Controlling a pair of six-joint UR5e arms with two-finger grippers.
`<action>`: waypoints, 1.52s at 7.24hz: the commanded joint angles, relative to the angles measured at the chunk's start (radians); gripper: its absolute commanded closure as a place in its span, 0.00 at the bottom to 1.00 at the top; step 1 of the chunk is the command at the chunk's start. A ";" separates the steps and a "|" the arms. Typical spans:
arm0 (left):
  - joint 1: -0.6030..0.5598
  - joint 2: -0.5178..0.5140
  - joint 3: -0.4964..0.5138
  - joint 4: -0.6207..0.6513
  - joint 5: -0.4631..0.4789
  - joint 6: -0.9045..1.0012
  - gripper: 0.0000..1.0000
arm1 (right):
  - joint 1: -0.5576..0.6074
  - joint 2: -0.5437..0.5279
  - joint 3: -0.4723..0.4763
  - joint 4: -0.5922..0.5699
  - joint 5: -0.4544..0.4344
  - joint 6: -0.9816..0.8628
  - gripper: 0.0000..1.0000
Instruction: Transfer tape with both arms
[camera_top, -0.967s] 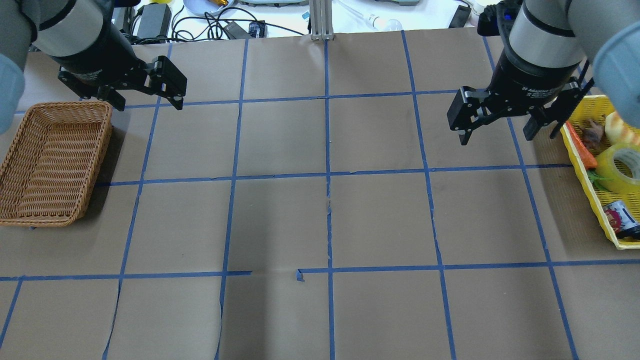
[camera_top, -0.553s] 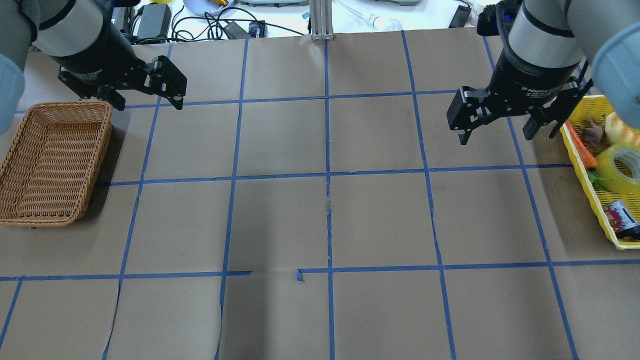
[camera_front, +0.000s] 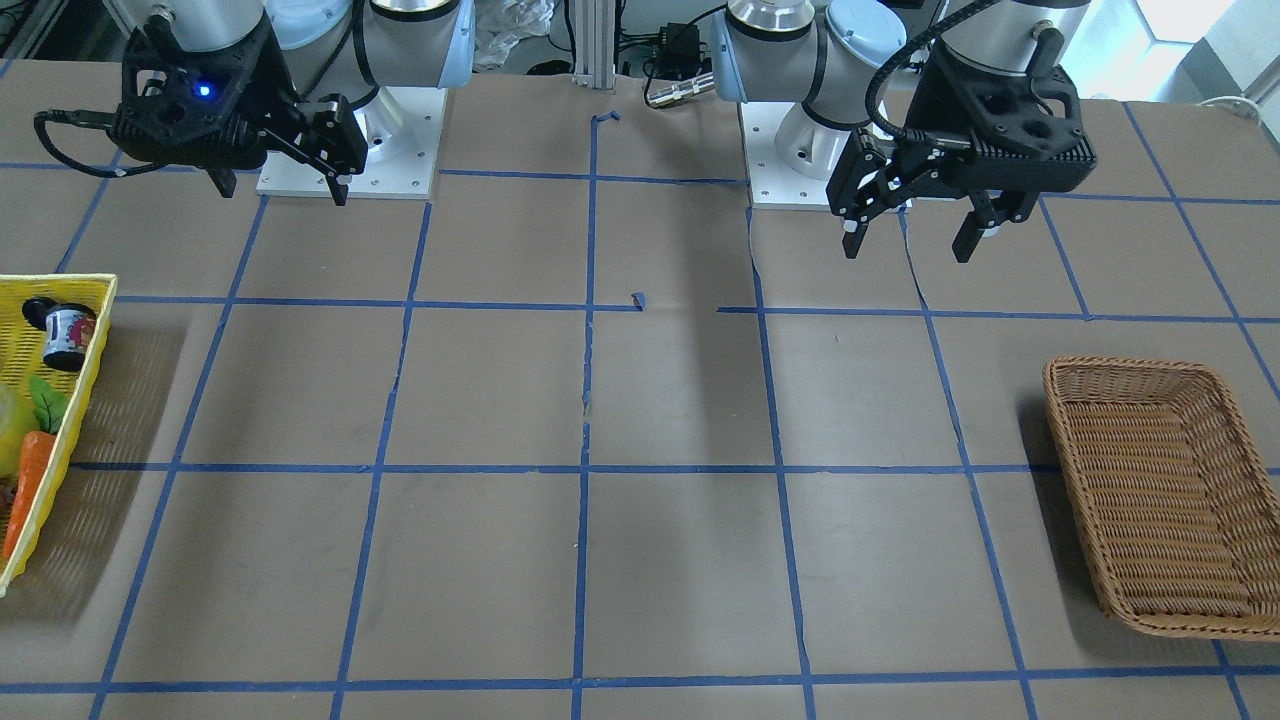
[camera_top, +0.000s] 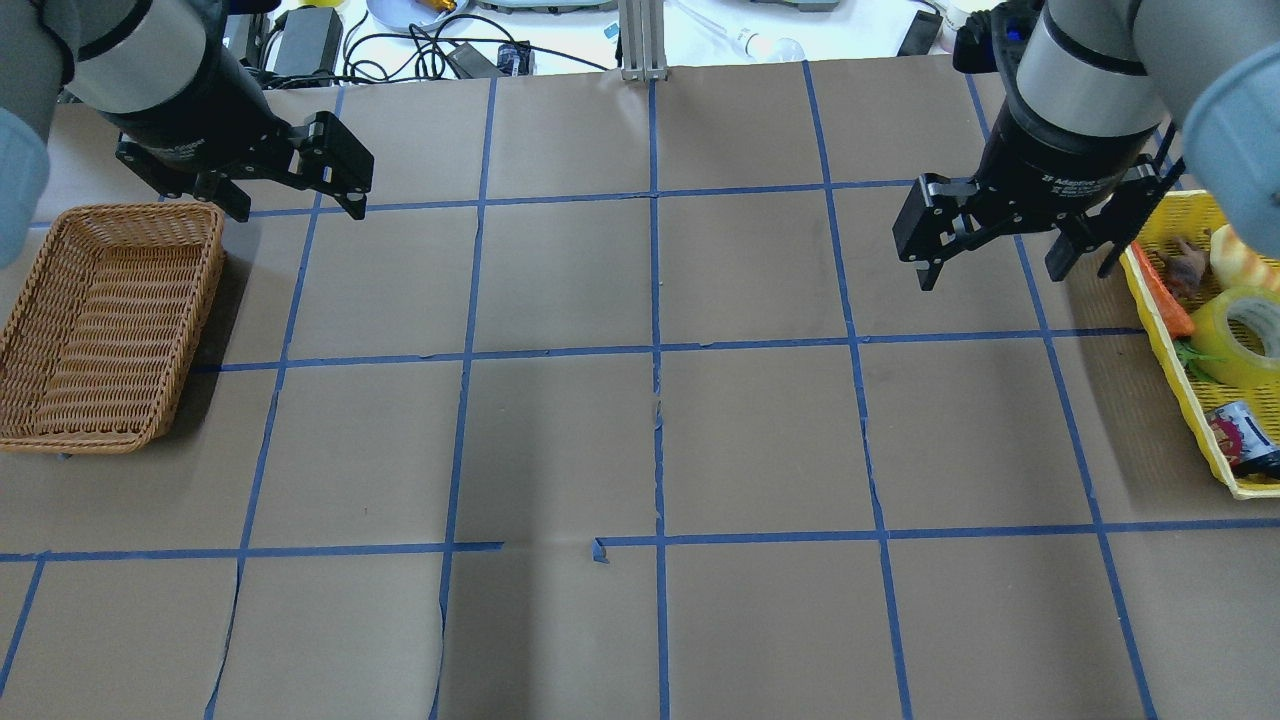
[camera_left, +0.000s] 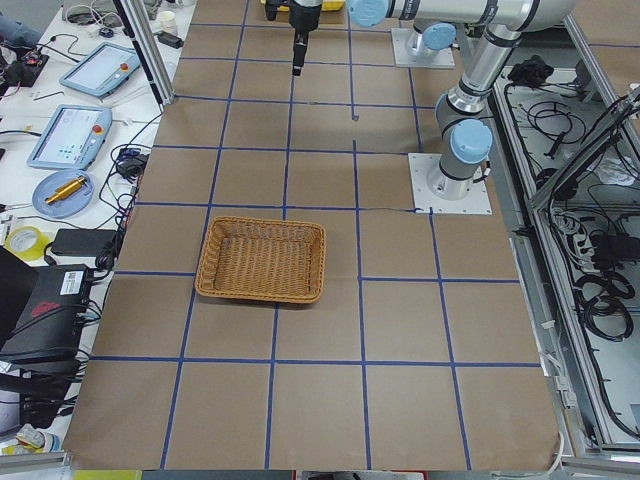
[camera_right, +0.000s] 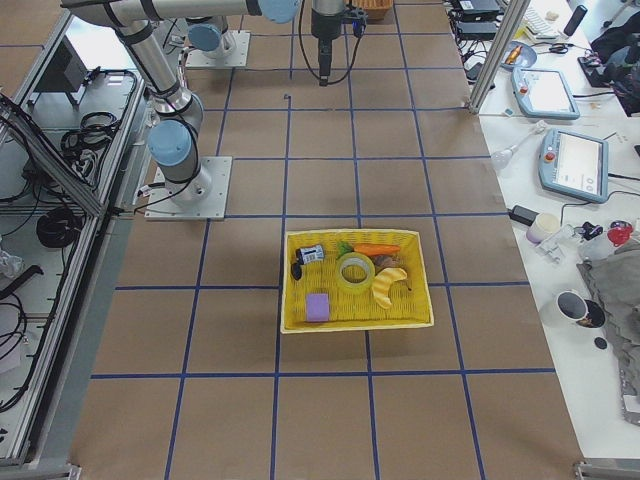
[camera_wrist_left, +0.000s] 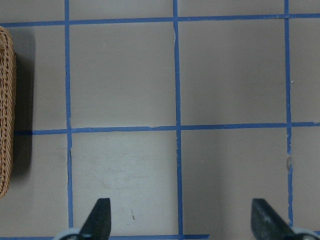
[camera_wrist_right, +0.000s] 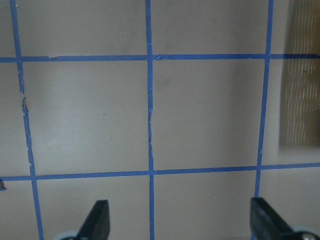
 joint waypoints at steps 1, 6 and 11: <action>0.000 0.000 0.000 0.001 0.000 0.000 0.00 | 0.000 0.001 0.000 0.000 0.000 0.001 0.00; 0.000 0.002 0.000 0.000 0.000 0.000 0.00 | 0.000 0.001 0.000 0.002 0.000 0.001 0.00; 0.000 0.002 0.000 0.001 0.000 0.000 0.00 | -0.273 0.012 0.000 -0.078 0.020 0.005 0.00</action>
